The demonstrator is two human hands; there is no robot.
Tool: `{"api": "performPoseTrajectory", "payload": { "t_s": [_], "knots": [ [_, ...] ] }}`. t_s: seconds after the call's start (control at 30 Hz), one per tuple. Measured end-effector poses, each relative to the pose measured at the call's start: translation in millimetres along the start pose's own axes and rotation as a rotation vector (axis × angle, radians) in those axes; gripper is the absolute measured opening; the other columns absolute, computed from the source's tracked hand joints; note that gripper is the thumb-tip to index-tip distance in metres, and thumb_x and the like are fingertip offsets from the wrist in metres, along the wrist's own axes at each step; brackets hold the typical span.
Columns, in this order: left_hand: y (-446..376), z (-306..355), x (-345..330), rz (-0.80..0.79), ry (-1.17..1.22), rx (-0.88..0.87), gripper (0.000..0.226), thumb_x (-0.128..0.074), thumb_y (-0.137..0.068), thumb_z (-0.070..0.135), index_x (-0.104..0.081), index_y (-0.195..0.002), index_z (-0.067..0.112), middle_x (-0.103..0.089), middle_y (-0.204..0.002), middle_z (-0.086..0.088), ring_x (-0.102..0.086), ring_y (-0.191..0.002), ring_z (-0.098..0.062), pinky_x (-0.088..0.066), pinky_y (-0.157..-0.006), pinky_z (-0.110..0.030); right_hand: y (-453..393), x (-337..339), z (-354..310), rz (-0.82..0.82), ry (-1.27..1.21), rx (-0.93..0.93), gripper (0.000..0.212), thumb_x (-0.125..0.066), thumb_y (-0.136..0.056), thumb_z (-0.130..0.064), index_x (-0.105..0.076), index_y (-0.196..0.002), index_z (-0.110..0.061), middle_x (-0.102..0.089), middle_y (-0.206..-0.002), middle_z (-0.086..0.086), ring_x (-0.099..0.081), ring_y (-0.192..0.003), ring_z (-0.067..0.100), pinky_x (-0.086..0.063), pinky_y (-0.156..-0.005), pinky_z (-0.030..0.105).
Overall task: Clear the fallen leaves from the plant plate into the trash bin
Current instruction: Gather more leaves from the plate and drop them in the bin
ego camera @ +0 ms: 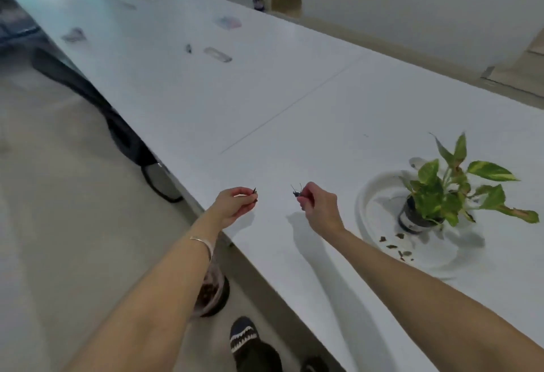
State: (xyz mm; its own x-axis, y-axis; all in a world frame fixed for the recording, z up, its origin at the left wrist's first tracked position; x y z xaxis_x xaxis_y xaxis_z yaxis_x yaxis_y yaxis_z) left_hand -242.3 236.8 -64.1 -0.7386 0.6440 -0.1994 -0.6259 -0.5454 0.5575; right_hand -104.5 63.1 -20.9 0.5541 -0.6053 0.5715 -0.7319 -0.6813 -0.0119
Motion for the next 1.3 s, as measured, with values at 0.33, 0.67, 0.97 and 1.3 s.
{"api": "performPoseTrajectory", "payload": {
  "t_s": [0.33, 0.67, 0.97, 1.3],
  "knots": [
    [82.8, -41.0, 216.0, 0.338, 0.252, -0.003, 0.021, -0.053, -0.088, -0.011, -0.054, -0.078, 0.007, -0.065, -0.068, -0.004, -0.067, -0.054, -0.004, -0.056, -0.052, -0.011, 14.0, -186.5, -106.4, -0.249, -0.056, -0.001, 0.015, -0.061, -0.083, -0.013, -0.056, -0.073, -0.003, -0.064, -0.064, 0.009, -0.058, -0.061, 0.02, -0.045, -0.06, 0.02],
    [119.7, -158.1, 391.9, 0.596, 0.383, 0.236, 0.023, -0.057, -0.085, -0.013, -0.052, -0.072, 0.006, -0.057, -0.078, -0.009, -0.057, -0.073, -0.014, -0.056, -0.05, -0.013, 69.3, -393.8, -106.2, -0.523, 0.017, -0.194, 0.026, -0.074, -0.076, -0.015, -0.052, -0.062, -0.014, -0.058, -0.063, 0.004, -0.05, -0.061, 0.016, -0.041, -0.067, 0.026],
    [31.3, -253.6, 402.9, 0.712, 0.494, 0.419, 0.023, -0.061, -0.083, -0.009, -0.052, -0.071, 0.008, -0.057, -0.077, -0.009, -0.057, -0.069, -0.015, -0.054, -0.047, -0.013, 36.0, -494.8, -2.2, -0.632, 0.098, -0.396, 0.024, -0.079, -0.073, -0.017, -0.06, -0.059, -0.024, -0.07, -0.073, 0.006, -0.069, -0.077, 0.028, -0.057, -0.083, 0.044],
    [-80.9, -347.9, 421.8, 0.697, 0.423, 0.558, 0.031, -0.057, -0.085, -0.004, -0.057, -0.115, 0.005, -0.06, -0.084, -0.01, -0.056, -0.069, -0.017, -0.049, -0.066, -0.026, 27.7, -598.7, 134.3, -0.716, 0.085, -0.684, 0.022, -0.072, -0.077, -0.005, -0.067, -0.096, -0.016, -0.068, -0.094, 0.002, -0.066, -0.097, 0.025, -0.054, -0.094, 0.043]
  ]
}}
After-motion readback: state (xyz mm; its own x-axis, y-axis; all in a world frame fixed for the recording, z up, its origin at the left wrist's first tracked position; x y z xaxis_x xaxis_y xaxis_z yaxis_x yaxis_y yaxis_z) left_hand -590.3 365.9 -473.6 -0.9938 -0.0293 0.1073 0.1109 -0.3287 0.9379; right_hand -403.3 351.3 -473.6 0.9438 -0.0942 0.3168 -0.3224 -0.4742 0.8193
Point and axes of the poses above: each hand's wrist, its own y-axis away from the middle knuckle, its own x-axis out of the back of the hand, z = x × y, the point moved 7 cm from there along -y, towards the middle knuckle
